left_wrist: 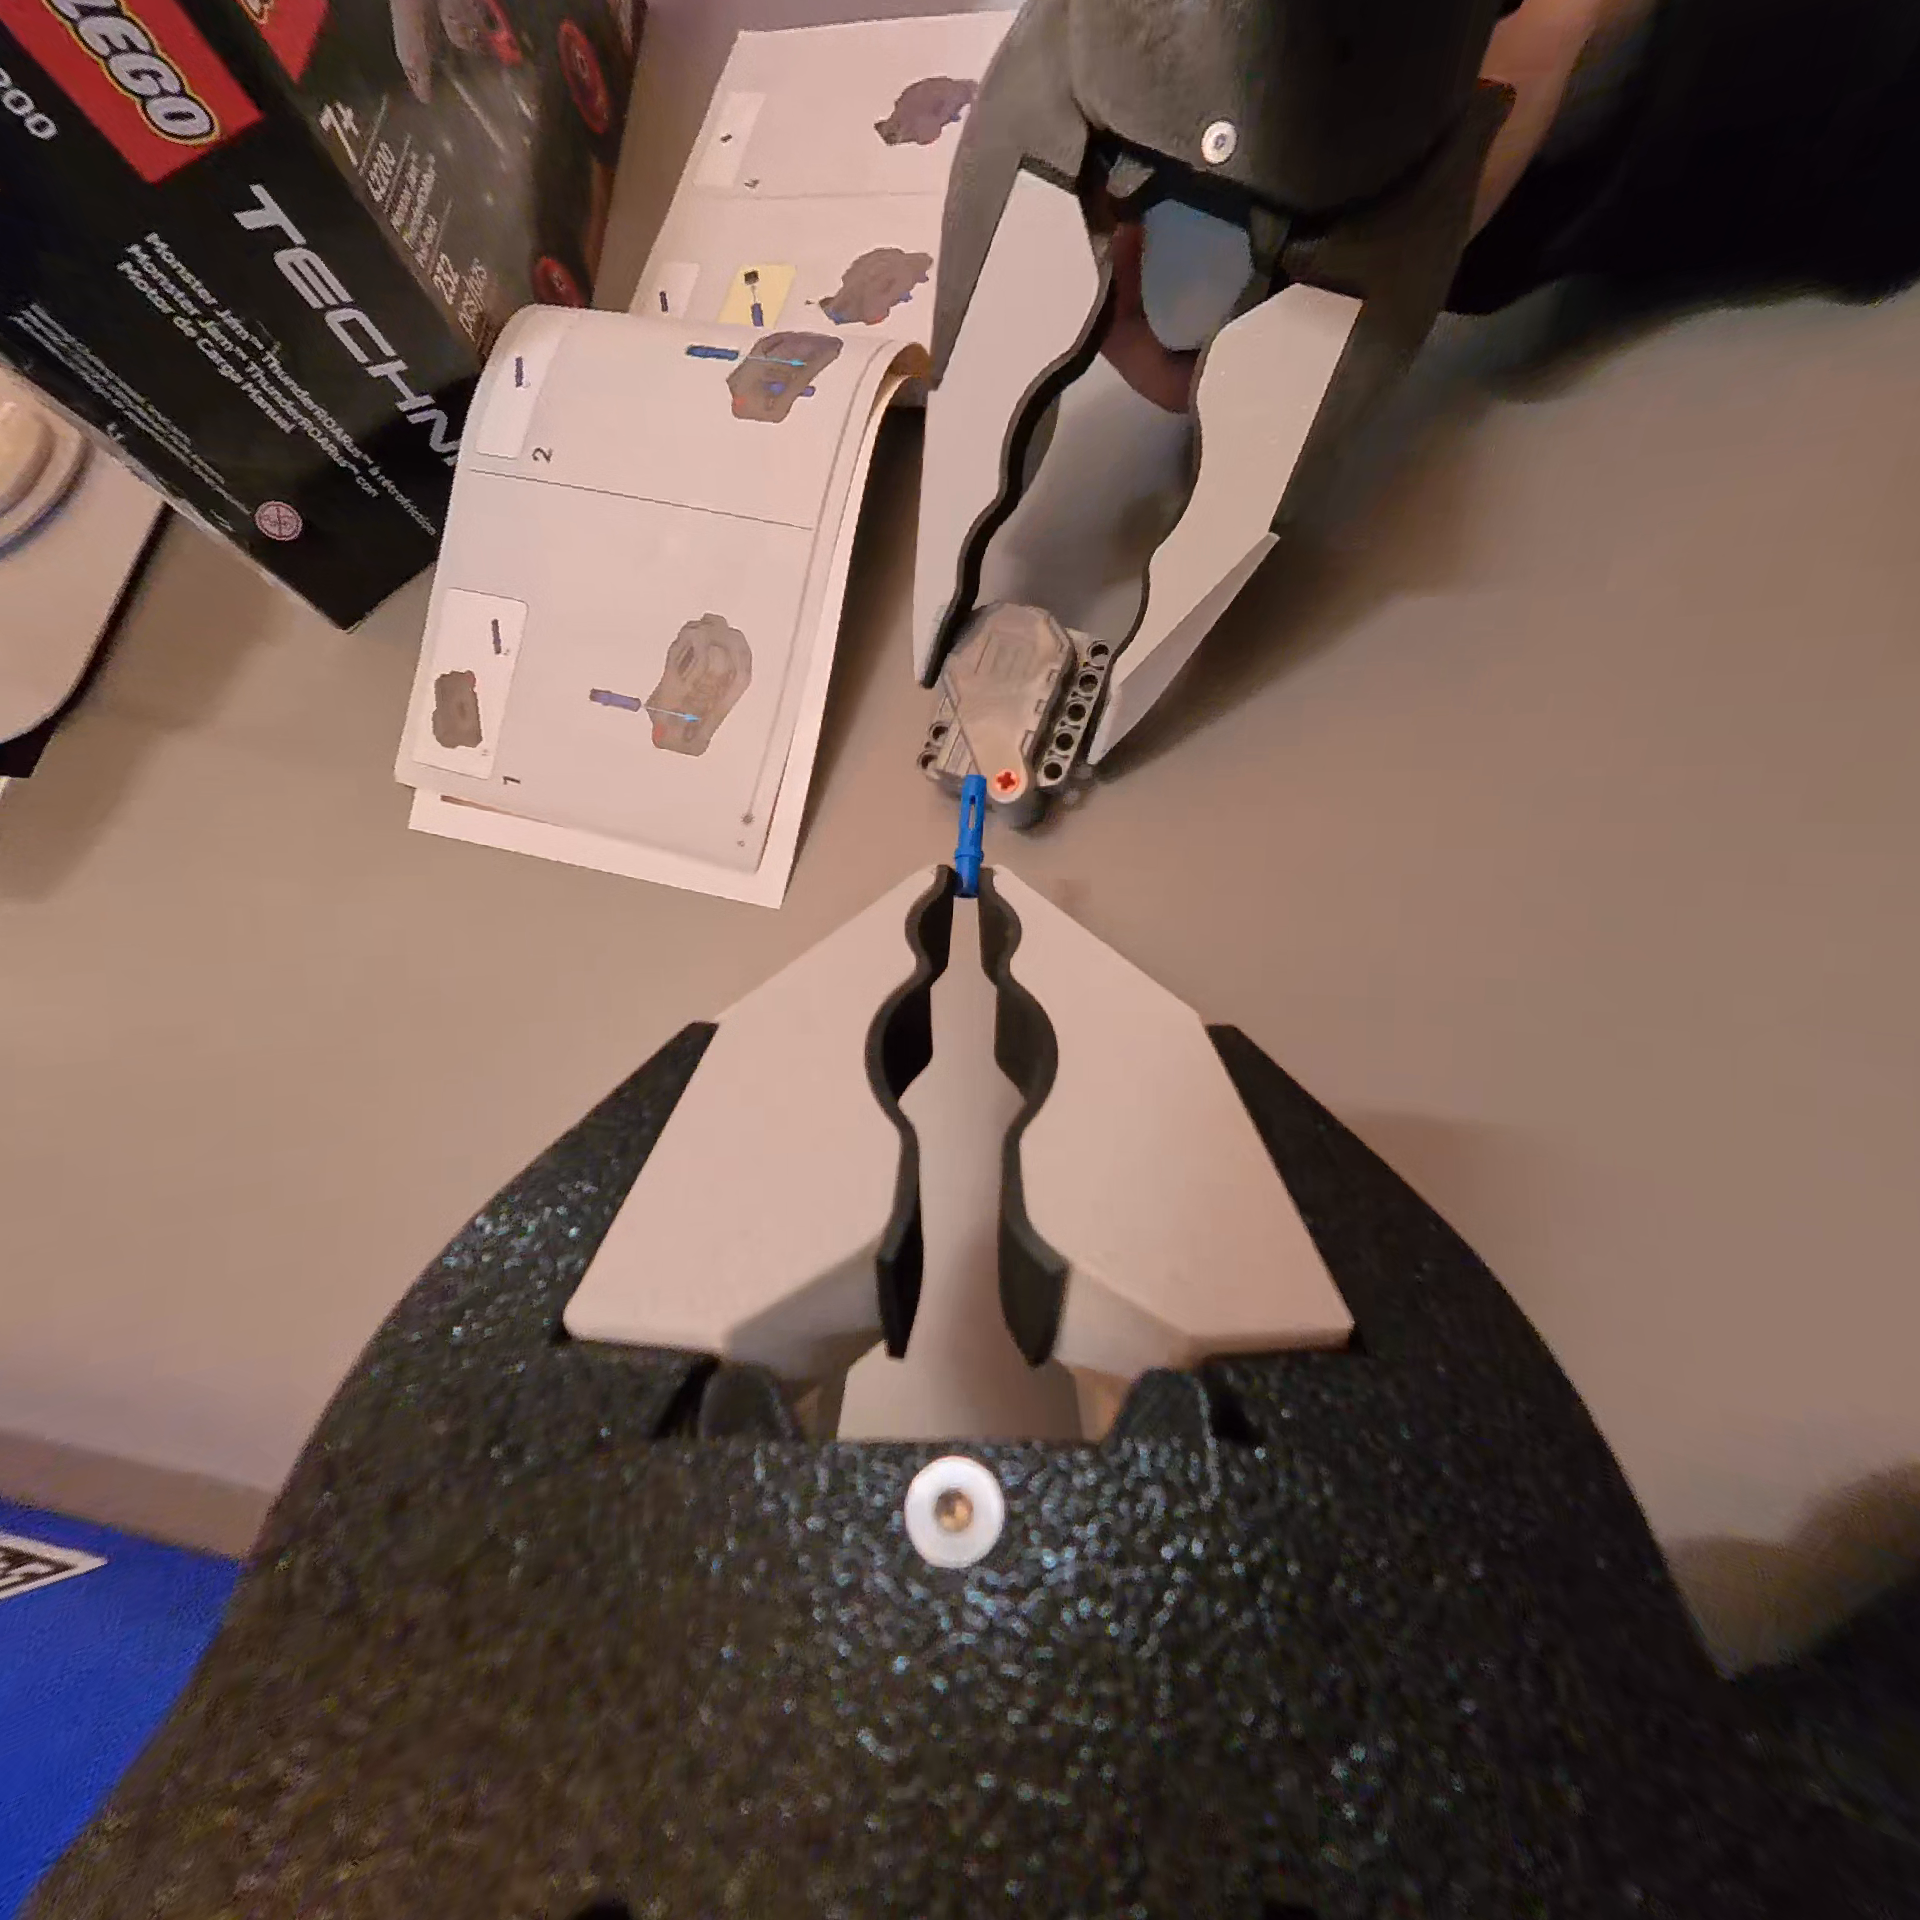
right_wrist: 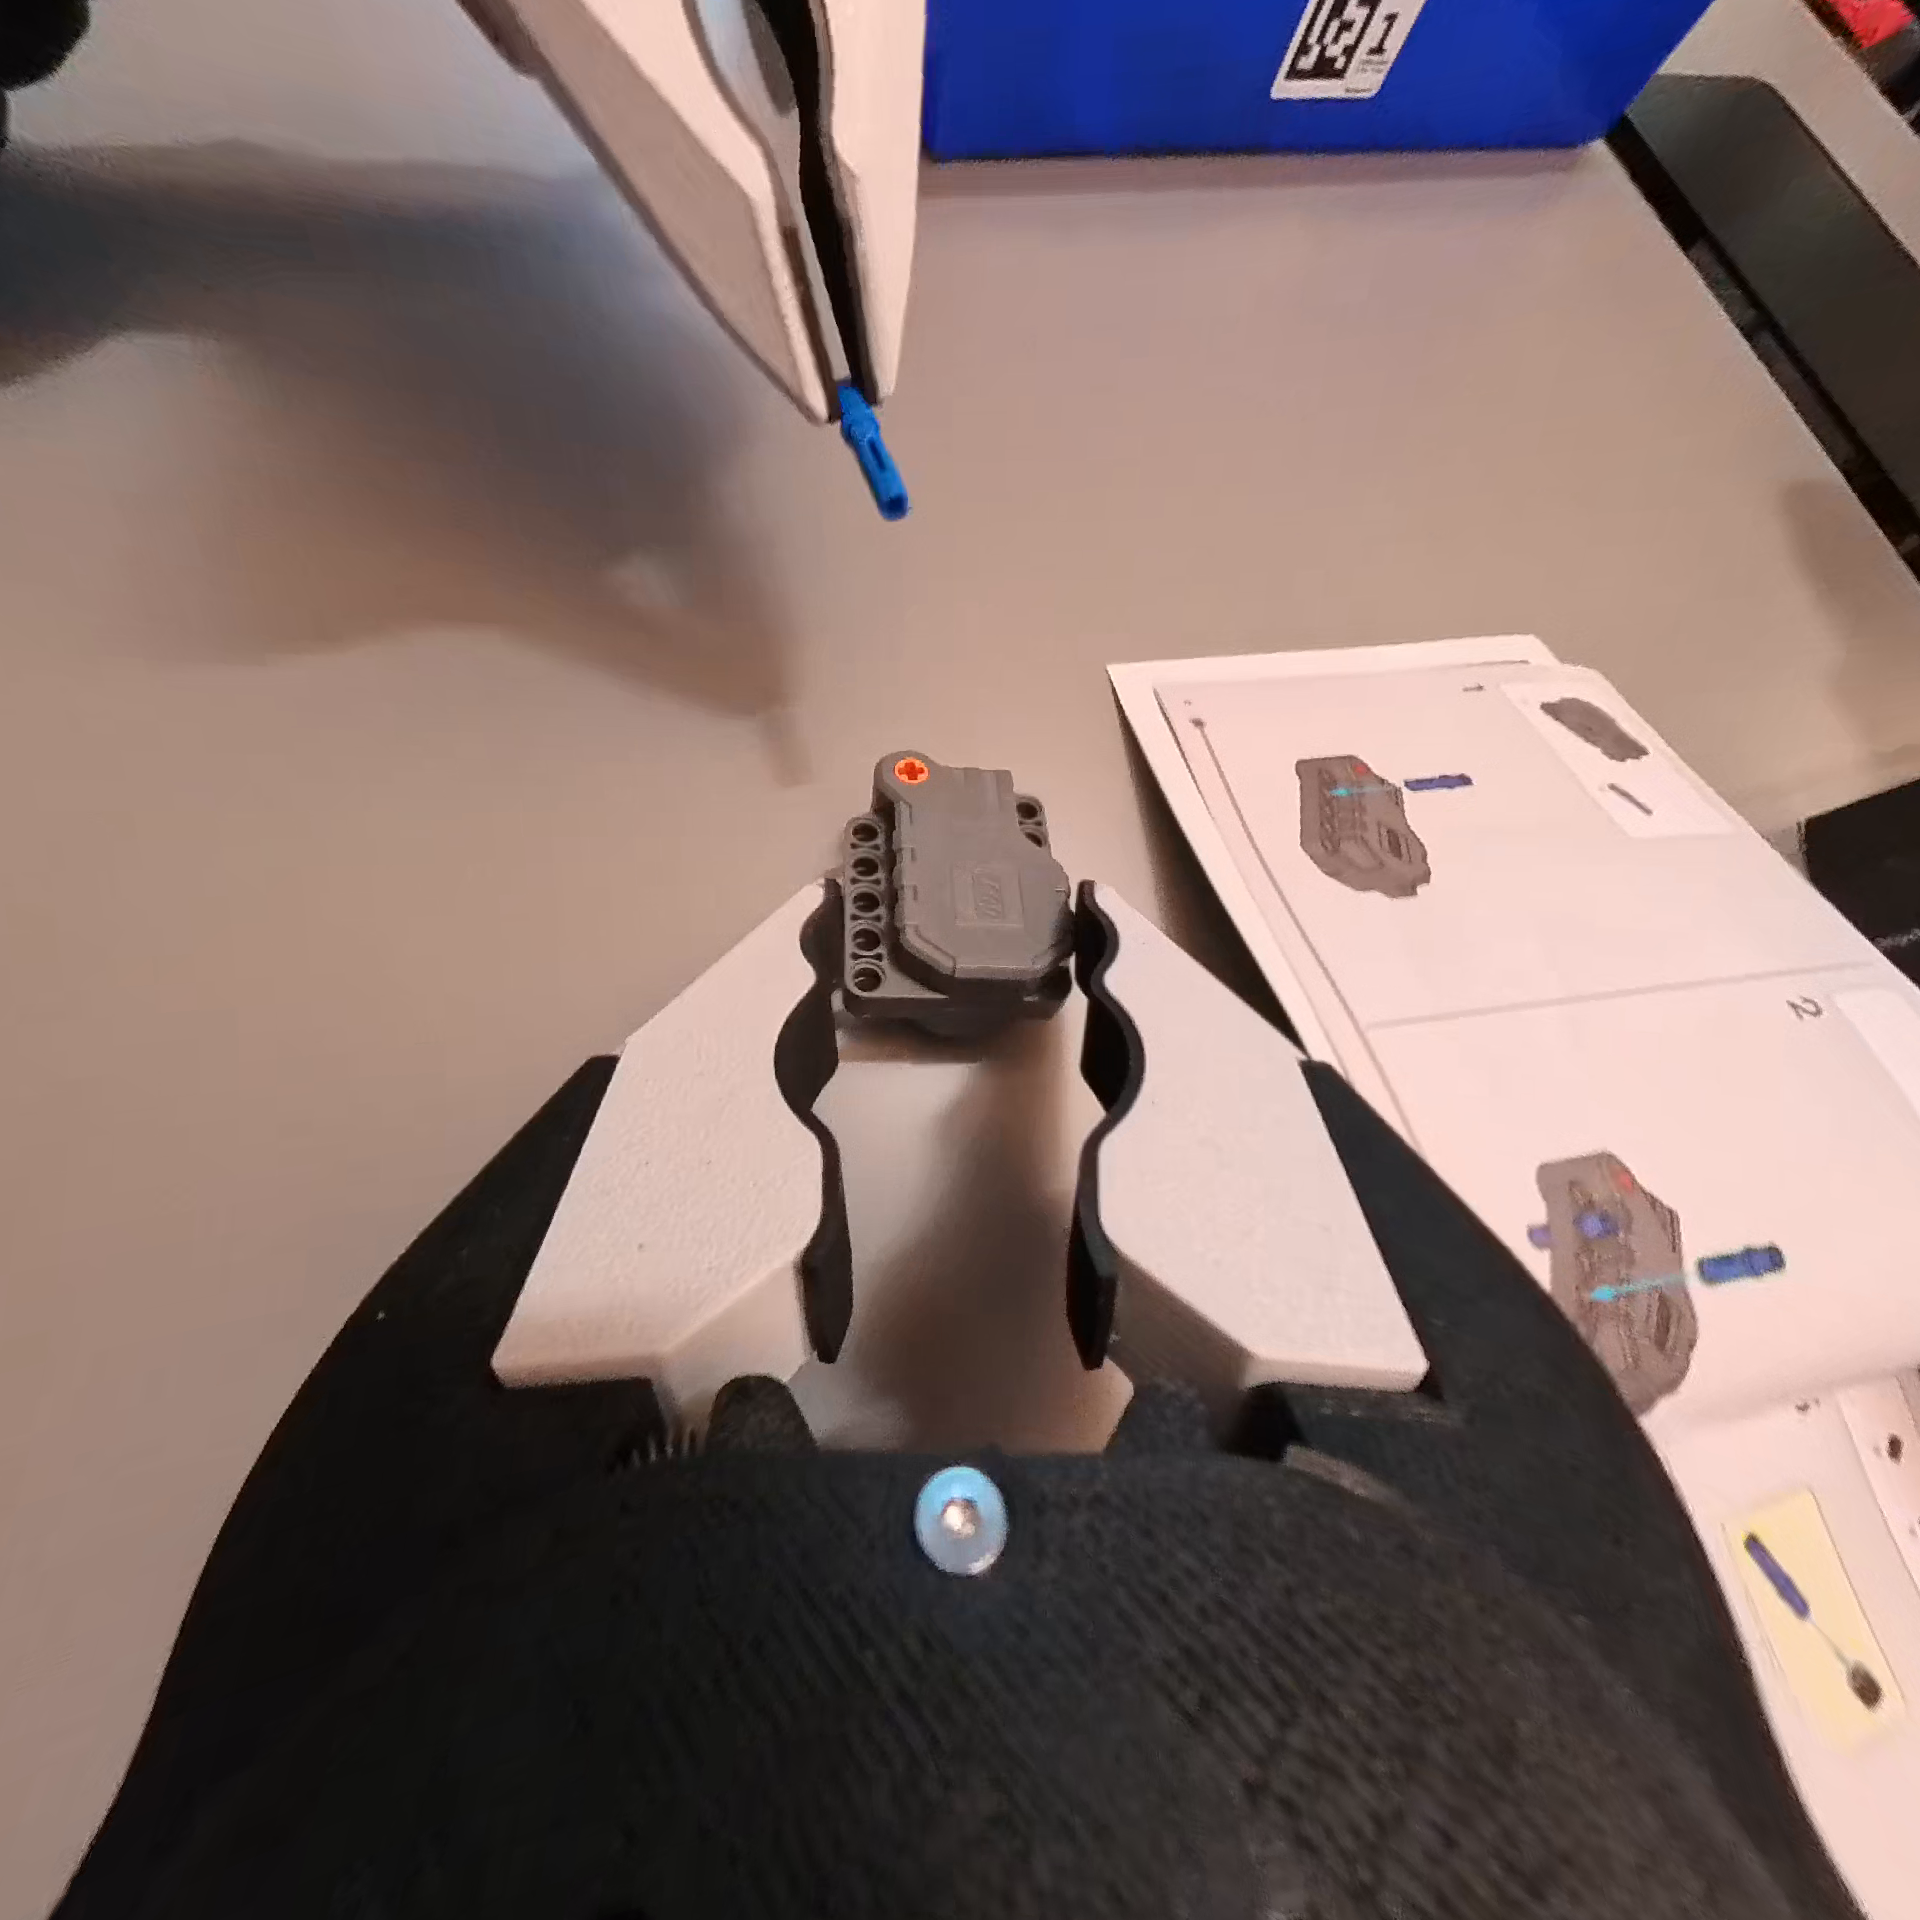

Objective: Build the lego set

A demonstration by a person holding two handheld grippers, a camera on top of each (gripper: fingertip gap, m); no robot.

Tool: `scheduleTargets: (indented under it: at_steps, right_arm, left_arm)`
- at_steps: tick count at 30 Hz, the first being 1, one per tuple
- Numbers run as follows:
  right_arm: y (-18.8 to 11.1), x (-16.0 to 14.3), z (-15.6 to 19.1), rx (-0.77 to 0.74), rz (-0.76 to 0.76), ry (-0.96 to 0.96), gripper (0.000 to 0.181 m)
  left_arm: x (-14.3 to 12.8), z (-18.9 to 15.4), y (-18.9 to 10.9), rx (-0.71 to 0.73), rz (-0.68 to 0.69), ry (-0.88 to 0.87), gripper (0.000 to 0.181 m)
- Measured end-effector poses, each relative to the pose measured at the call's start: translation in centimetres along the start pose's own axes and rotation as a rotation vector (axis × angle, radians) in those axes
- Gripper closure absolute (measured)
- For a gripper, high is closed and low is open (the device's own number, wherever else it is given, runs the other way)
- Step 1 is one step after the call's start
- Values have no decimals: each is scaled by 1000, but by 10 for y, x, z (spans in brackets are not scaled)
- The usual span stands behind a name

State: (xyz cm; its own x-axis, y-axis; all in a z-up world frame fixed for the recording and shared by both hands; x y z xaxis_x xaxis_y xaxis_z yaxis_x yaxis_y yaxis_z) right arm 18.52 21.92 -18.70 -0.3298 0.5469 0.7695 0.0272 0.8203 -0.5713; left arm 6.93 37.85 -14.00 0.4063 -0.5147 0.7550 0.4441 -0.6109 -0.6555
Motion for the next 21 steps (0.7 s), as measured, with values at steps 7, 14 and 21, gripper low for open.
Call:
scheduleTargets:
  at_steps: [7,14,21]
  right_arm:
    - [-8,3,-4,12,-86,16,138]
    - [-34,3,-11,-17,-263,103,147]
    - [-44,4,-2,21,-435,92,171]
  left_arm:
    - [-1,1,3,7,12,-5,180]
    - [6,-2,13,-57,-6,24,180]
    - [22,-8,21,-128,-130,89,180]
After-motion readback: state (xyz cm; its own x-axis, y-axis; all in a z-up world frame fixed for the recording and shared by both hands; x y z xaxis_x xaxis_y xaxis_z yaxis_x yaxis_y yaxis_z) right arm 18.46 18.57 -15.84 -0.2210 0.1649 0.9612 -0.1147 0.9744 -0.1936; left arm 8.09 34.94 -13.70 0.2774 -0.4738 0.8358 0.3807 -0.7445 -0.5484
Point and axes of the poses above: each gripper's, where its closed fingertips meet, y out along the fingers, x out of its top, z = x × y across the jaws, the point moved 10 cm from there along -y, back along the fingers, and after that the axes turned 13 degrees about -x, right-handed, at the moved point
